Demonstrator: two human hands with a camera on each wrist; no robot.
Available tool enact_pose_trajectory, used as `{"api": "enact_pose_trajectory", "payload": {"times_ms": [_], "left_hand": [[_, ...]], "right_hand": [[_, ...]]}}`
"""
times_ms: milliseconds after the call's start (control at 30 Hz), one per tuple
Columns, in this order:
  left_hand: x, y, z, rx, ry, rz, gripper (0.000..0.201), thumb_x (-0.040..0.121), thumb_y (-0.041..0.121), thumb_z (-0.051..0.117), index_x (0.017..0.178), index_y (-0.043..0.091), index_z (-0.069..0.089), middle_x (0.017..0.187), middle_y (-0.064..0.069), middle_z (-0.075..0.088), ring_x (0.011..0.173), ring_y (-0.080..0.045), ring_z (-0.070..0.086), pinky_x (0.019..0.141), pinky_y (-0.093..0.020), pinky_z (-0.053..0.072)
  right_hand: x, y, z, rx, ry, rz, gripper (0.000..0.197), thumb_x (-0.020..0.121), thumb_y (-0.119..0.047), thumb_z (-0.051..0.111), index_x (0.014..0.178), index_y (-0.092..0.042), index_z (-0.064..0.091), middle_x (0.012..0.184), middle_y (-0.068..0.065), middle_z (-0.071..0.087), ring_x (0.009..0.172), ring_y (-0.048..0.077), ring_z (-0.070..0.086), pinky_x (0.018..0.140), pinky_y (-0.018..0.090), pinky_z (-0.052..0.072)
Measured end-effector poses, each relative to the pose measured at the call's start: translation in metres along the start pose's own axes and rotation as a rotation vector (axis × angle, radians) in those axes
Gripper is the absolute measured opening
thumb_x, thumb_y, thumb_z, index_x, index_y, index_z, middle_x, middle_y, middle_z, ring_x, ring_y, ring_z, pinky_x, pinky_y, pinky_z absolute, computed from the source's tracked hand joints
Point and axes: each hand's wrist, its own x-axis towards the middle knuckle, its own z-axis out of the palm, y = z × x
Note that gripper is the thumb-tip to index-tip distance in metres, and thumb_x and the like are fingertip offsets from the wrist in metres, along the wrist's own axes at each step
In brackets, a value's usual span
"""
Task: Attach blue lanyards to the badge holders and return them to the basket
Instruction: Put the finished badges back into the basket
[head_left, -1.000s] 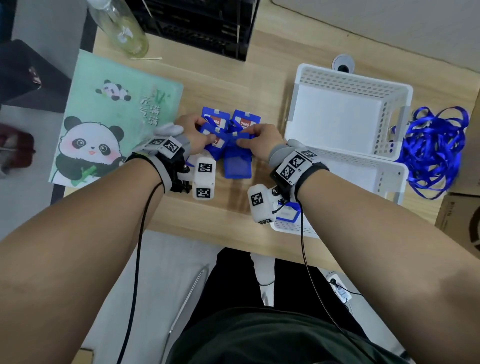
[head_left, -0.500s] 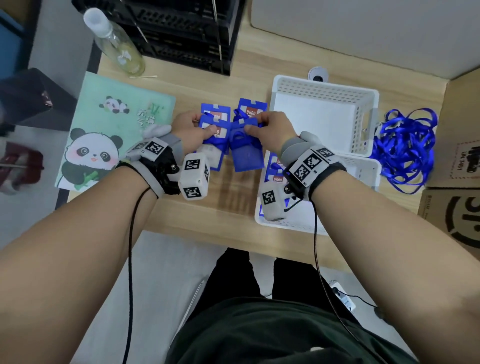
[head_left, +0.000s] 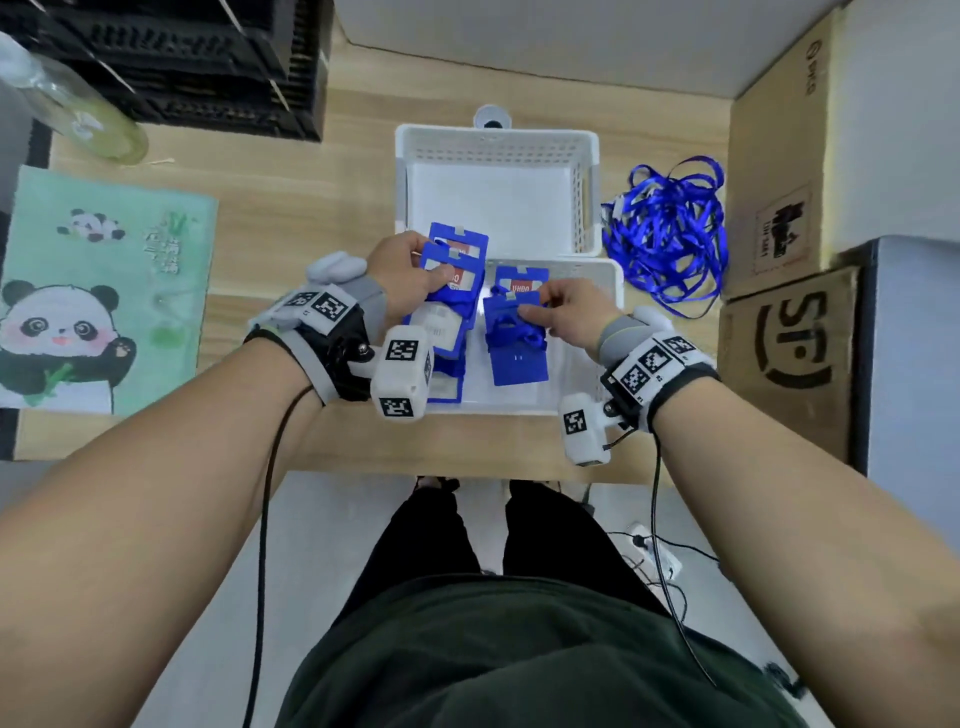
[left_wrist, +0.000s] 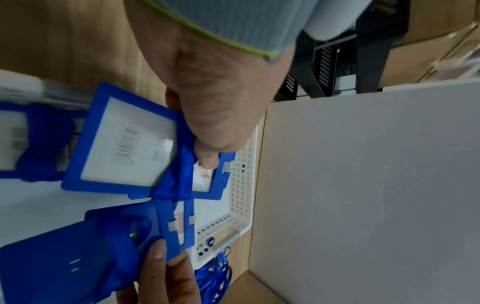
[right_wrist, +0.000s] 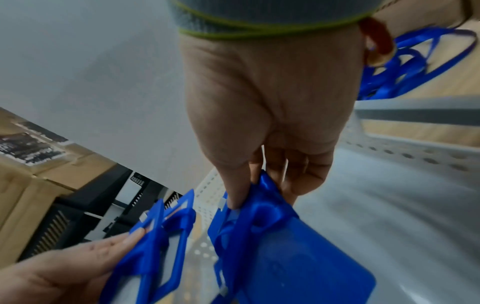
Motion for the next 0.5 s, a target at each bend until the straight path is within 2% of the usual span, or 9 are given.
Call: {"api": "enact_pose_trajectory", "payload": {"times_ms": [100,200,267,400,500], "left_hand": [[-0.004,-0.007,0.012,0.019,0.01,-0.02,0.022,0.09,0.019,0.066,0.109,0.013,0.057,0.105,-0.002,0.065,0.092,-0.016,0.062,0.068,-0.02,0.049],[-0.006,-0.013,0.015,0.024,0.002,-0.028,0.027,0.09,0.019,0.065,0.115,0.011,0.058,0.111,-0.001,0.065,0.097,-0.017,0.063,0.078,-0.025,0.05],[-0.008,-0.017,0.015,0.017,-0.01,-0.027,0.029,0.09,0.017,0.065,0.118,0.01,0.06,0.114,-0.003,0.066,0.102,-0.019,0.064,0.082,-0.027,0.051],[-0.007,-0.025,0.014,0.045,0.009,-0.037,0.015,0.092,0.018,0.063,0.106,0.016,0.057,0.107,0.002,0.064,0.094,-0.014,0.061,0.076,-0.023,0.047],[-0.005,-0.027,0.012,0.059,0.027,-0.035,0.013,0.092,0.02,0.063,0.102,0.019,0.054,0.104,0.002,0.062,0.093,-0.015,0.06,0.077,-0.025,0.049]], "right_hand": [[0.005,0.013,0.011,-0.04,-0.055,-0.007,0.025,0.088,-0.029,0.07,0.074,-0.015,0.054,0.077,0.005,0.055,0.07,0.019,0.05,0.071,0.032,0.043],[0.012,0.015,0.018,-0.065,-0.059,-0.023,0.019,0.09,-0.028,0.067,0.085,-0.013,0.057,0.082,0.004,0.057,0.071,0.018,0.051,0.069,0.029,0.042],[0.019,0.016,0.021,-0.073,-0.057,-0.033,0.017,0.091,-0.028,0.065,0.089,-0.013,0.058,0.086,0.005,0.058,0.076,0.018,0.053,0.073,0.031,0.044],[0.033,0.017,0.027,-0.074,-0.054,-0.035,0.02,0.092,-0.03,0.063,0.096,-0.01,0.06,0.095,0.008,0.064,0.085,0.021,0.057,0.086,0.038,0.05],[0.04,0.017,0.03,-0.061,-0.039,-0.028,0.026,0.091,-0.03,0.064,0.101,-0.006,0.062,0.098,0.013,0.067,0.088,0.027,0.06,0.091,0.044,0.051]]}}
